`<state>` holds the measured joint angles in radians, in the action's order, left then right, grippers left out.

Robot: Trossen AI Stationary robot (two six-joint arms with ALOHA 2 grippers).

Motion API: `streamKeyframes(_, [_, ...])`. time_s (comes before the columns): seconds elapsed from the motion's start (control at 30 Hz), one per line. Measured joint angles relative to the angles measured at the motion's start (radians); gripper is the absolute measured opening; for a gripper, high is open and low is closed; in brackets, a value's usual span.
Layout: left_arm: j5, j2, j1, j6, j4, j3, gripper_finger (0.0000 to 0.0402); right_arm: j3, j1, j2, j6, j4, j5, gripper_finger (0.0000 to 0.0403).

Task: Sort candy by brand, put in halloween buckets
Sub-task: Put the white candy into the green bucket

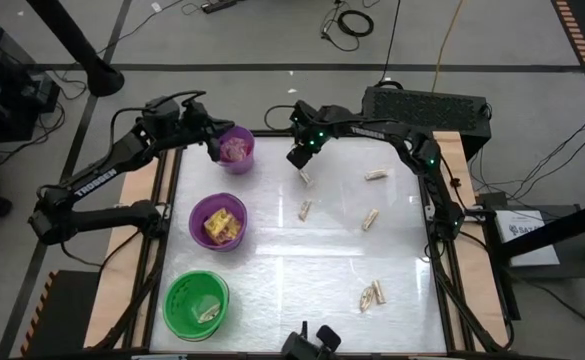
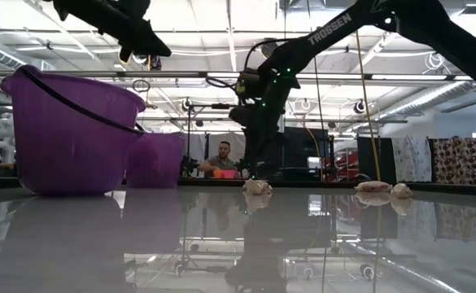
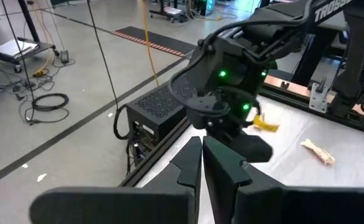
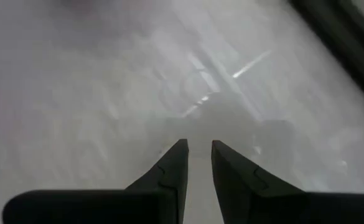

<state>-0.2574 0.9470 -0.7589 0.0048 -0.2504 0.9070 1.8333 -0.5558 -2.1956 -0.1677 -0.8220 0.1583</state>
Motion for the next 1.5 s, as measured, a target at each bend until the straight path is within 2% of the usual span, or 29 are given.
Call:
streamKeyframes(0.07, [0.0, 0.0, 0.0, 0.0, 0.001, 0.0, 0.0023, -0.001, 0.003, -0.008, -0.004, 0.0, -0.023, 0.0064])
streamKeyframes(0.3, [-0.006, 0.0, 0.001, 0.0, -0.05, 0.0, 0.0023, -0.002, 0.038, -0.026, -0.032, -0.049, 0.002, 0.0064])
streamKeyframes(0.67, [-0.09, 0.0, 0.002, 0.0, -0.112, 0.0, 0.0023, -0.002, 0.124, -0.026, -0.066, -0.173, -0.006, 0.0064])
streamKeyframes(0.73, [-0.101, 0.0, 0.002, 0.0, -0.114, 0.0, 0.0023, -0.002, 0.143, -0.026, -0.081, -0.189, -0.025, 0.0064])
streamKeyframes(0.83, [-0.11, 0.0, 0.002, 0.0, -0.121, 0.0, 0.0023, -0.003, 0.172, -0.026, -0.083, -0.224, -0.11, 0.0064])
streamKeyframes(0.9, [-0.113, 0.0, 0.002, 0.0, -0.133, 0.0, 0.0023, -0.017, 0.187, -0.026, -0.088, -0.217, -0.14, 0.0063])
streamKeyframes(1.23, [-0.114, 0.0, 0.002, 0.011, -0.135, 0.001, 0.0023, -0.131, 0.203, -0.026, -0.188, -0.131, -0.161, 0.0063])
streamKeyframes(1.5, [-0.114, 0.0, 0.002, 0.029, -0.132, 0.001, 0.0023, -0.159, 0.203, -0.02, -0.217, -0.083, -0.179, 0.0062])
